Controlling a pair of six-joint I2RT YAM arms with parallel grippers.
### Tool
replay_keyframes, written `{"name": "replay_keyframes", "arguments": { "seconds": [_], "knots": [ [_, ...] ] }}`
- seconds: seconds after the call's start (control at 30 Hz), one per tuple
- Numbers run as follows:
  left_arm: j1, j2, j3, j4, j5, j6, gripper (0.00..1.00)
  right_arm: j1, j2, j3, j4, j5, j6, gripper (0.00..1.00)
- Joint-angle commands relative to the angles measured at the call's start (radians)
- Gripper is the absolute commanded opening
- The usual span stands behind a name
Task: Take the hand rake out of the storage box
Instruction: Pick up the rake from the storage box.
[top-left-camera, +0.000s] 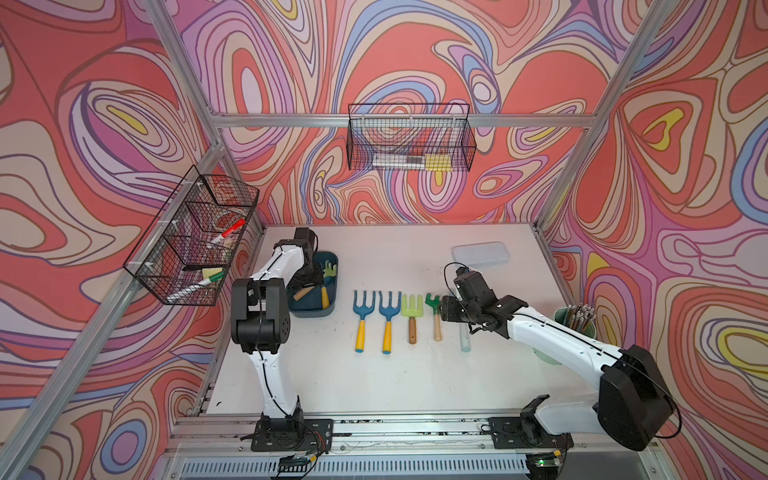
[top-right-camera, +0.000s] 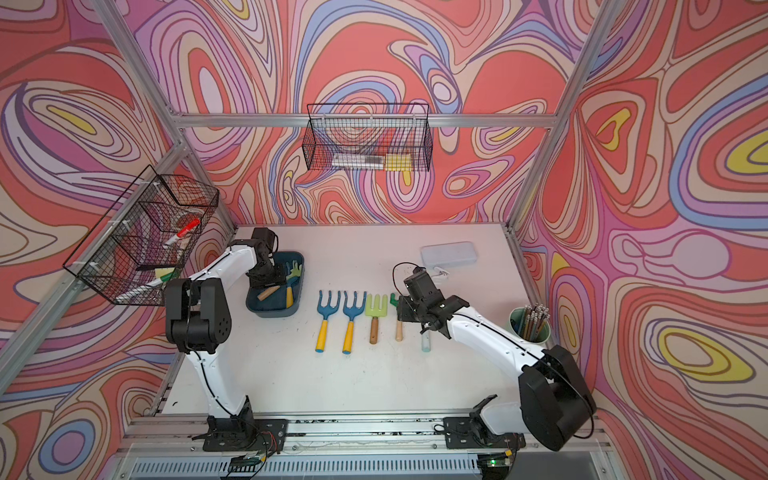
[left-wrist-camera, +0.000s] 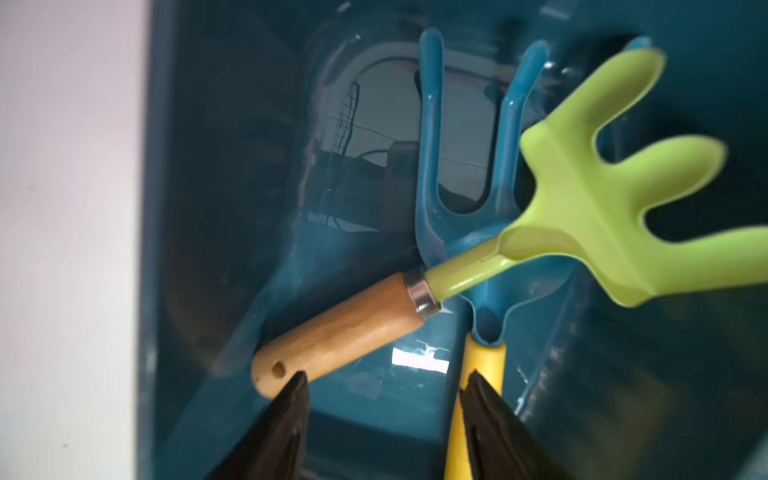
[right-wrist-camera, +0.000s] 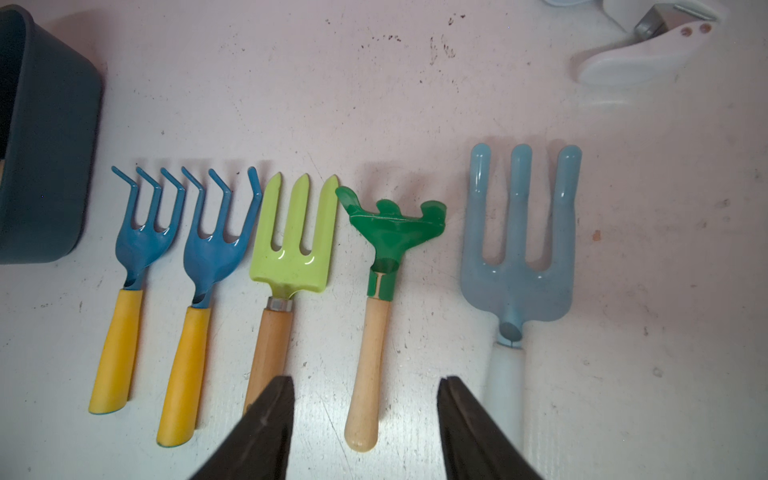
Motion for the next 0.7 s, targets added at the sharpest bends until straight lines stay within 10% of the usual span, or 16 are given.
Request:
{"name": "replay_keyframes", "arguments": {
  "seconds": [0.0, 0.67],
  "knots": [
    [0.011, 0.026, 0.002, 0.02, 0.036, 0.01, 0.64, 0.007, 0.009, 0.022, -0.018, 0.016, -0.013, 0.57],
    [0.034, -0.001, 0.075, 0.059, 0.001, 0.026, 0.69, 0.007, 0.019, 0.015, 0.0, 0.003, -0.01, 0.57]
  ]
}}
